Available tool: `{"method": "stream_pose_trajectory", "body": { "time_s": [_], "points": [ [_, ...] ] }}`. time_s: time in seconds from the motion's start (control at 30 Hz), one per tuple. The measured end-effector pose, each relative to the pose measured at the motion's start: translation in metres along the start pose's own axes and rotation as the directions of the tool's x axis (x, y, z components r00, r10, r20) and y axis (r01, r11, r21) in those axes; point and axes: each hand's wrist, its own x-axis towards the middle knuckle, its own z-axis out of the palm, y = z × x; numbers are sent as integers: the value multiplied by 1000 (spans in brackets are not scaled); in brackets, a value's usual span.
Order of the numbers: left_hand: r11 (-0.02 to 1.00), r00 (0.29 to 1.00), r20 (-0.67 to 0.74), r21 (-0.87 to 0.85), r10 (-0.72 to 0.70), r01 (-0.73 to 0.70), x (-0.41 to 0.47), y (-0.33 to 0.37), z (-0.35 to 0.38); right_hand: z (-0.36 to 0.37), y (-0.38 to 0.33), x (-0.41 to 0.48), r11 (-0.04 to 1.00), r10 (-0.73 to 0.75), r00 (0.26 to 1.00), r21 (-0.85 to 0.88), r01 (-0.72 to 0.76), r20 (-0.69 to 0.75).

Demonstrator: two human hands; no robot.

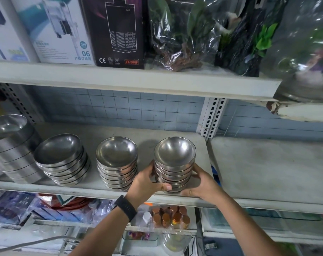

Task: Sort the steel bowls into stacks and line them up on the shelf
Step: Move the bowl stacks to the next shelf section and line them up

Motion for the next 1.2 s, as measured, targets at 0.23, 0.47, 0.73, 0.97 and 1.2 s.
{"method": "stream_pose_trajectory", "body": {
  "time_s": [0.23, 0.47, 0.73, 0.97, 1.2],
  "points": [
    [1000, 1000, -11, -21, -18, 18, -1, -1, 1, 8, 6, 0, 999, 19, 1000, 37, -18, -25],
    [998, 999, -20, -55, -42, 41, 0, -6, 3, 13, 12, -1, 991, 36, 999, 125, -38, 16],
    [996, 1000, 25, -91, -14, 16, 0, 0, 0, 11, 8, -4, 995, 37, 999, 94, -39, 13],
    [995, 999, 45, -96, 11, -7, 3, 9, -4, 9, 2, -2, 994, -9, 999, 104, 14, -49],
    [995, 999, 15, -90, -40, 42, -1, 2, -2, 14, 2, 0, 994, 20, 998, 107, -14, -60]
  ]
}}
